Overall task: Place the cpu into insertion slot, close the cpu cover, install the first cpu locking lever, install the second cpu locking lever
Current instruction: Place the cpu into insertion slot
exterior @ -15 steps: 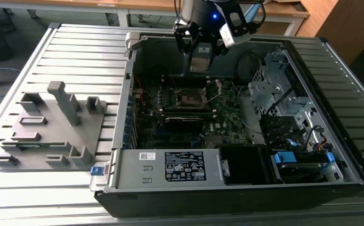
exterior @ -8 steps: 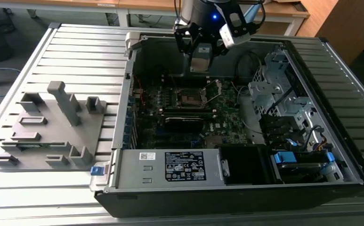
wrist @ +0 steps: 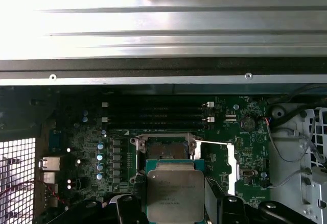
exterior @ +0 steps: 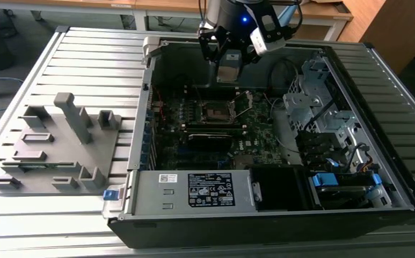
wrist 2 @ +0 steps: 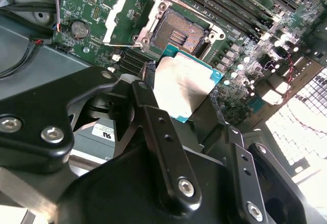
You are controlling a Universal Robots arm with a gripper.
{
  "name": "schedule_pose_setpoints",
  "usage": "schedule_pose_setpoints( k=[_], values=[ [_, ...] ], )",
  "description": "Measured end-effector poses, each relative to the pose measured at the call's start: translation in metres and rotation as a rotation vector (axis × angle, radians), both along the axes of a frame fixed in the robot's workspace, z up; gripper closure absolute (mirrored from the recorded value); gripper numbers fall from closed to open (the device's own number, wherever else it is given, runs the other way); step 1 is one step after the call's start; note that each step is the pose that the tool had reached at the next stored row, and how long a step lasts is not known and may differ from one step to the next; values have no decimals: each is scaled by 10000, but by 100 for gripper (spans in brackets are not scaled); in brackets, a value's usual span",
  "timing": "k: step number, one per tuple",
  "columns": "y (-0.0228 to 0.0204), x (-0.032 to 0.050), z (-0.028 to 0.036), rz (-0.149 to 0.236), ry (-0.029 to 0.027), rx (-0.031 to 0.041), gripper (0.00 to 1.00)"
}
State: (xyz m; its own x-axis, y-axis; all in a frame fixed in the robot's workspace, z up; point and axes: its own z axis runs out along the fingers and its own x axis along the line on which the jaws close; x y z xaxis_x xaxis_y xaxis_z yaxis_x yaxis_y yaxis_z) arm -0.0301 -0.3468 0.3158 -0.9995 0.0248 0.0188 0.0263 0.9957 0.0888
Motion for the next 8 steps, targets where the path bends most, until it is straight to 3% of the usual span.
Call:
schedule_pose_setpoints(
  k=[8],
  values=[
    [0, 0, -34, 0, -1, 0, 46]
  ],
)
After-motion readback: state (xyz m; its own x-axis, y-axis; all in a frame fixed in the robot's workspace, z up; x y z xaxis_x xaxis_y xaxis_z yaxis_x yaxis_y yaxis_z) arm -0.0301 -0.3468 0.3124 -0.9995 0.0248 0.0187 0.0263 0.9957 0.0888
